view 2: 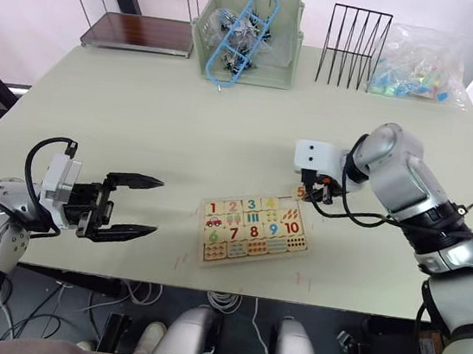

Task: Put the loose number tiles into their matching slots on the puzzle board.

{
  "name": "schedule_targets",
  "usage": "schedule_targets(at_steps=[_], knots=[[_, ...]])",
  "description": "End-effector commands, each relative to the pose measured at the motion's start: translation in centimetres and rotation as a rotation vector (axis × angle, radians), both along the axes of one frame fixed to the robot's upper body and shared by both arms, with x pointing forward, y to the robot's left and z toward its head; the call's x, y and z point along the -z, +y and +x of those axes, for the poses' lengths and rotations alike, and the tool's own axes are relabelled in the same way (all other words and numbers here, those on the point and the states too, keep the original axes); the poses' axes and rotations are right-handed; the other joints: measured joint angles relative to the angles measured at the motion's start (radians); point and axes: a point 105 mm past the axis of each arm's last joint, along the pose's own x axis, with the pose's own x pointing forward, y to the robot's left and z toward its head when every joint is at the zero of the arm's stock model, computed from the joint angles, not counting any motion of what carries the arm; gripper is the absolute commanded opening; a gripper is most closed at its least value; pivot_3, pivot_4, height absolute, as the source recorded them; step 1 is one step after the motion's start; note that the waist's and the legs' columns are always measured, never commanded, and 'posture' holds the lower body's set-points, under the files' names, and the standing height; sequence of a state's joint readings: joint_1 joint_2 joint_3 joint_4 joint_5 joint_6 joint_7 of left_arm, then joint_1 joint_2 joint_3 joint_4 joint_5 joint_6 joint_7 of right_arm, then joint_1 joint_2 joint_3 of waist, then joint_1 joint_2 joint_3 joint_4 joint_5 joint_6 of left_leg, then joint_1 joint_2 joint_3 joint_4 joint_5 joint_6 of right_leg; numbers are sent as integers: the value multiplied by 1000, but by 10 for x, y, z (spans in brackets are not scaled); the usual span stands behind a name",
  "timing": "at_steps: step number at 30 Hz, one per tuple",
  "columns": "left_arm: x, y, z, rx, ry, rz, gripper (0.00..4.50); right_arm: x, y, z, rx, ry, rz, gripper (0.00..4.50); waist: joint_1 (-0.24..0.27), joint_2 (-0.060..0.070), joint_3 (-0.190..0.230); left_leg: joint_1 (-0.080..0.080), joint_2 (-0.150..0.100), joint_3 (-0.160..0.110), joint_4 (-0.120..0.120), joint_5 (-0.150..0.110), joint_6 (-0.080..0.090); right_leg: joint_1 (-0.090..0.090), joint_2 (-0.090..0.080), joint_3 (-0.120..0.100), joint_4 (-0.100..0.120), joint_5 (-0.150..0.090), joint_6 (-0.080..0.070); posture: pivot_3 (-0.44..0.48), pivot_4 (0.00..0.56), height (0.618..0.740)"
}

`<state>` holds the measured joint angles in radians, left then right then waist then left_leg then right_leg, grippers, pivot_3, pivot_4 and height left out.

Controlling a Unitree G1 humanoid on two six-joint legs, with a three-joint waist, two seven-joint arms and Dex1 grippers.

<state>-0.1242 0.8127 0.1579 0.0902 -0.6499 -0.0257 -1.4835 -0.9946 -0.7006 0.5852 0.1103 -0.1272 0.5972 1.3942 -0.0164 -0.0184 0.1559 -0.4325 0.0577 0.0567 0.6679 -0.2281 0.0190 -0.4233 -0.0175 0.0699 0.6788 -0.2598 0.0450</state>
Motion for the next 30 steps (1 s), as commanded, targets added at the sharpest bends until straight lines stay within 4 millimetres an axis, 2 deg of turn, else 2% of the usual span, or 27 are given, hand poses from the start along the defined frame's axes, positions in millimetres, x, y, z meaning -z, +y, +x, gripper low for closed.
schedule_targets(at_steps=[1,14,30], knots=[[-8,1,-2,-27,-37,-5,4500,-8,4,7,-21,-48,-39,910,0,0,0,0,0,0,0,0,0,0,0,0,0,0,0,0,150,740],[-6,5,-6,-64,-30,-3,4500,5,16,7,-71,-51,-107,910,1,0,0,0,0,0,0,0,0,0,0,0,0,0,0,0,150,740],[-6,4,-7,-57,-26,3,4500,14,18,5,-50,-34,-102,910,1,0,0,0,0,0,0,0,0,0,0,0,0,0,0,0,150,740]])
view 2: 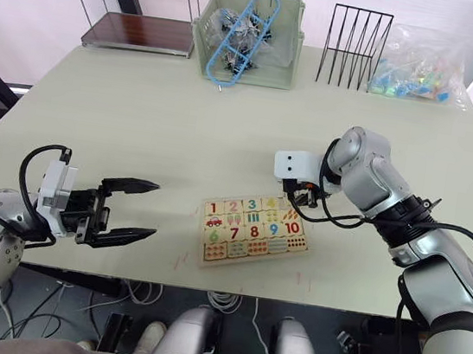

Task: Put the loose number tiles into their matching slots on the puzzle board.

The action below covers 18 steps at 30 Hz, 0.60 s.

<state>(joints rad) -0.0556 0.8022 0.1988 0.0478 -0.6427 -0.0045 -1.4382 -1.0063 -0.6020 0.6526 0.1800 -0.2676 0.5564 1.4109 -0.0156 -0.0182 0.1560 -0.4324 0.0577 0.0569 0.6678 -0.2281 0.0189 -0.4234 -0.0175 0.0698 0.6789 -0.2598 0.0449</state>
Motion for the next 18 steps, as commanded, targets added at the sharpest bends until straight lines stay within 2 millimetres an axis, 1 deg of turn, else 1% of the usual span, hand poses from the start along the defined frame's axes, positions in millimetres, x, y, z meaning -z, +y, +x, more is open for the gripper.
schedule_targets(at_steps=[1,18], knots=[[-11,-1,-1,8,-48,13,4500,-6,2,1,-4,-28,10,910,0,0,0,0,0,0,0,0,0,0,0,0,0,0,0,0,150,740],[-11,-1,-2,10,-45,14,4500,-1,6,0,5,-16,19,910,0,0,0,0,0,0,0,0,0,0,0,0,0,0,0,0,150,740]])
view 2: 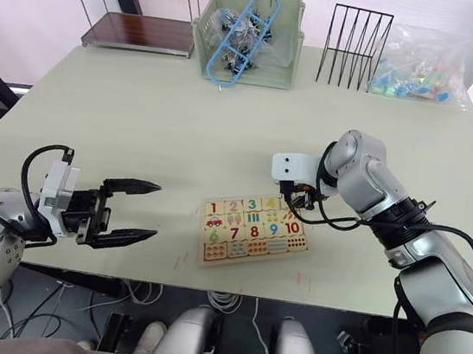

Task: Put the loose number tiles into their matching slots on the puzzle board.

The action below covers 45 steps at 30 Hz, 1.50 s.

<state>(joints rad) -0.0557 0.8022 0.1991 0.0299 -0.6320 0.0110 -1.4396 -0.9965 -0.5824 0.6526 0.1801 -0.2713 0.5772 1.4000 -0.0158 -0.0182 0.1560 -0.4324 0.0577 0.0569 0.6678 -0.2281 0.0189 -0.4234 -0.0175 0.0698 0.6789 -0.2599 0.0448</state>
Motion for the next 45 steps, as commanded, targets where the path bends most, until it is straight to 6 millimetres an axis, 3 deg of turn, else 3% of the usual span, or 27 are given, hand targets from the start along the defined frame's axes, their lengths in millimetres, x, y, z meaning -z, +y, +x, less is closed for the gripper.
schedule_targets(at_steps=[1,32,34,36,40,41,45], knots=[[-11,1,-1,0,-49,2,4500,-5,2,0,-5,-26,7,910,0,0,0,0,0,0,0,0,0,0,0,0,0,0,0,0,150,740],[-10,2,0,-1,-51,2,4500,0,3,0,-11,-14,18,910,0,0,0,0,0,0,0,0,0,0,0,0,0,0,0,0,150,740],[-10,2,0,-2,-53,3,4500,1,2,0,-13,-16,15,1973,0,0,0,0,0,0,0,0,0,0,0,0,0,0,0,0,150,740],[-10,2,0,-2,-54,4,4500,1,2,0,-14,-18,14,2482,0,0,0,0,0,0,0,0,0,0,0,0,0,0,0,0,150,740],[-9,2,0,0,-53,4,4500,0,1,0,-15,-22,13,4185,0,0,0,0,0,0,0,0,0,0,0,0,0,0,0,0,150,740],[-9,2,0,1,-53,4,4500,-1,0,0,-15,-23,13,4448,0,0,0,0,0,0,0,0,0,0,0,0,0,0,0,0,150,740],[-8,2,-1,2,-51,3,4500,-5,-4,1,-8,-29,19,4448,0,0,0,0,0,0,0,0,0,0,0,0,0,0,0,0,150,740]])
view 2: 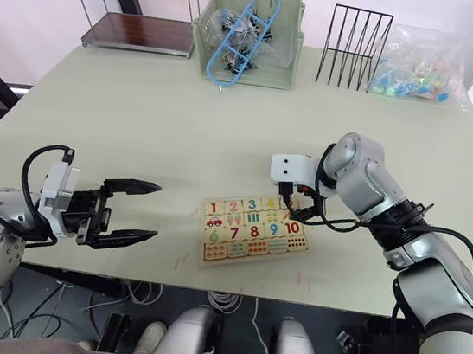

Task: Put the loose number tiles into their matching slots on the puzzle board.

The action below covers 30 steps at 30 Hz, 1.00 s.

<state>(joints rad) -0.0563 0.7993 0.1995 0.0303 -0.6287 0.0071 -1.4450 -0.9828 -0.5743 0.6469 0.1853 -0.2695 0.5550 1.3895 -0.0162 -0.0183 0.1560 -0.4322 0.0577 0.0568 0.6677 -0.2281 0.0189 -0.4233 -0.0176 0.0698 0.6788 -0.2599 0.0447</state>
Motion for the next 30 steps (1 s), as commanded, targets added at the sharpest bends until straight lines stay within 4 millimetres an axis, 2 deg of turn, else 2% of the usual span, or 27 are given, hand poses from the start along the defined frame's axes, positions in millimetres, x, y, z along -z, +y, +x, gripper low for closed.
schedule_targets(at_steps=[1,6,14,15,17,18,19,20,21,23,24,28,30], knots=[[-8,3,0,-3,-48,1,4500,-10,-8,2,12,-29,16,4448,1,0,0,0,0,0,0,0,0,0,0,0,0,0,0,0,150,740],[-6,3,0,-2,-47,-1,4500,-18,-14,3,55,-38,71,4448,1,0,0,0,0,0,0,0,0,0,0,0,0,0,0,0,150,740],[-4,5,1,3,-41,-3,4500,-36,-20,6,235,-59,368,4448,1,0,0,0,0,0,-1,0,0,0,0,0,-1,0,0,0,150,740],[-4,6,1,4,-41,-3,4500,-36,-22,5,252,-56,400,3934,1,0,0,0,0,0,-1,0,0,0,0,0,0,0,0,0,150,740],[-4,6,2,7,-40,-3,4500,-31,-29,4,274,-57,420,3404,1,0,0,0,0,0,-1,0,0,0,0,0,0,0,0,0,150,740],[-3,6,2,7,-40,-3,4500,-29,-31,4,279,-65,434,2716,1,0,0,0,0,0,-1,0,0,0,0,0,-1,0,0,0,150,740],[-3,6,3,8,-40,-3,4500,-29,-31,4,296,-65,470,2394,0,0,0,0,0,0,-1,0,0,0,0,0,-1,0,0,0,150,740],[-3,6,3,9,-39,-3,4500,-28,-32,5,313,-64,498,1705,0,0,0,0,0,0,-1,0,0,0,0,0,-1,0,0,0,150,740],[-3,6,3,12,-38,-3,4500,-27,-31,5,320,-67,534,1400,0,0,0,0,0,0,-1,0,0,0,0,0,-1,0,0,0,150,740],[-2,6,2,19,-33,-5,4500,-29,-28,6,324,-79,617,427,-2,0,0,0,0,0,-1,0,0,0,0,0,-1,0,0,0,150,740],[-2,5,2,21,-32,-6,4500,-30,-27,7,327,-83,651,152,-3,0,0,0,0,0,-1,0,0,0,0,1,0,0,0,0,150,740],[-1,5,2,23,-28,-7,4500,-28,-20,4,319,-83,768,152,-2,0,0,0,0,0,-1,0,0,0,0,1,0,0,1,0,150,740],[-1,6,2,22,-27,-7,4500,-20,-20,3,332,-75,786,152,-2,0,0,0,0,0,-1,0,0,0,0,1,-1,0,1,0,150,740]])
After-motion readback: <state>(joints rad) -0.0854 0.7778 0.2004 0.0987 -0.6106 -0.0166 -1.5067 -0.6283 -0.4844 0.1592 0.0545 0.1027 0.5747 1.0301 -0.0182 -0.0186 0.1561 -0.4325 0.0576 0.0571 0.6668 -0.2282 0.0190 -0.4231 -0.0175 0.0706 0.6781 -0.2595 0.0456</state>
